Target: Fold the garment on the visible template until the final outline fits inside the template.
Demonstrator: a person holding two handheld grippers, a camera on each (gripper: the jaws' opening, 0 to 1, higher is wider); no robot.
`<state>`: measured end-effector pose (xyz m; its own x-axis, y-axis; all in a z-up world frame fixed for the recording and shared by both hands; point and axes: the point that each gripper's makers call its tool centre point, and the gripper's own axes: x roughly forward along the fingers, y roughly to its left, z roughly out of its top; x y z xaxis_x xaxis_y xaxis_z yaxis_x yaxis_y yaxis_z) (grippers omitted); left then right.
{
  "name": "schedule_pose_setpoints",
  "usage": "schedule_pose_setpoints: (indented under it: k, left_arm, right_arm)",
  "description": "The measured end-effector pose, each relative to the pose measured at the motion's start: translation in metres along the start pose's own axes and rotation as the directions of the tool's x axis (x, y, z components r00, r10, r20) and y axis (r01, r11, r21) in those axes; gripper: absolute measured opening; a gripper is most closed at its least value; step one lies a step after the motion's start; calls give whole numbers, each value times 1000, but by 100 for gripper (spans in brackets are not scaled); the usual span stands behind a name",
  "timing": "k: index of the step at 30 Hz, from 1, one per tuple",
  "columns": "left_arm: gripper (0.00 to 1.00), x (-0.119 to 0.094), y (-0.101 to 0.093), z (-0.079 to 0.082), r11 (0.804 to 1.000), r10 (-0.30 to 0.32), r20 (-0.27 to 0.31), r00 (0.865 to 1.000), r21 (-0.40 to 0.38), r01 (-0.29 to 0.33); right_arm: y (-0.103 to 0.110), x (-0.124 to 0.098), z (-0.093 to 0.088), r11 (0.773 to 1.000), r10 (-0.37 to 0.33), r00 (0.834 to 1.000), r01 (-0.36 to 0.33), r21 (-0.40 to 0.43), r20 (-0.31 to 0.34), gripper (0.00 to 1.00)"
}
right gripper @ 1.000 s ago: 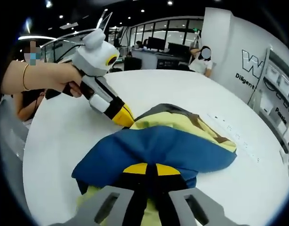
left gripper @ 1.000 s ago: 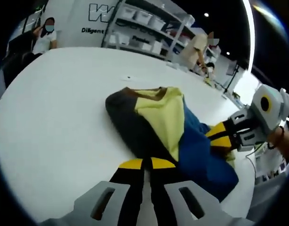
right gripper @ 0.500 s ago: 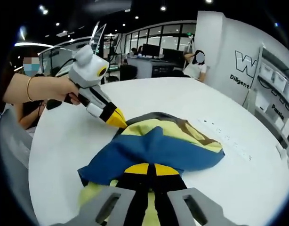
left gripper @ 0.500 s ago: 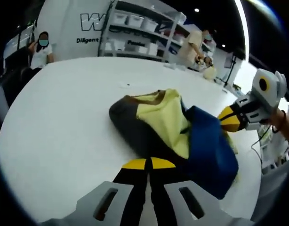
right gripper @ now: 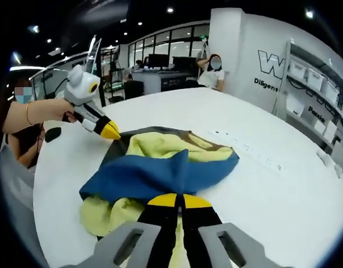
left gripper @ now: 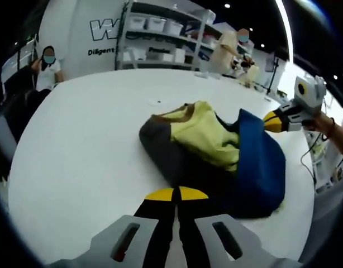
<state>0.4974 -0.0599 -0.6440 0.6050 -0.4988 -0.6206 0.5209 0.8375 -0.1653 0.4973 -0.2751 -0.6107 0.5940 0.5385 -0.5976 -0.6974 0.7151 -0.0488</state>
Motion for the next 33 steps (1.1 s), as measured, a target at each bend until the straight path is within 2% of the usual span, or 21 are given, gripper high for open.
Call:
schedule_pose_setpoints:
  k: [6, 11, 15, 25, 29, 33]
  left_arm:
    - [0, -11, 18, -8, 999, 28, -47, 999, 37, -26]
    - [0, -15, 31, -11, 998, 48, -65, 997, 46, -46]
    - [0, -16, 41, -15, 995, 62, -102, 993, 79, -54]
    - [0, -16, 64, -20, 990, 106, -156, 982, 114, -88]
    - [0, -15, 72, -26, 985, 136, -201, 970, 136, -110]
    - [0, -13, 78, -29, 983, 155, -228, 961, 135, -126]
  right_arm:
    - [-20, -6, -4, 992, -34, 999, 31, 125, 16, 0]
    - [-31, -9, -10, 987, -51, 999, 49, 155, 4, 0]
    - [-43, -10, -13, 976, -72, 997, 69, 207, 7, 0]
    - [-77, -17, -28, 951, -148, 988, 155, 269, -49, 0]
    - [-89, -19, -35, 927, -163, 984, 176, 332, -68, 0]
    - [-105, -22, -48, 917, -193, 975, 219, 333, -110, 0]
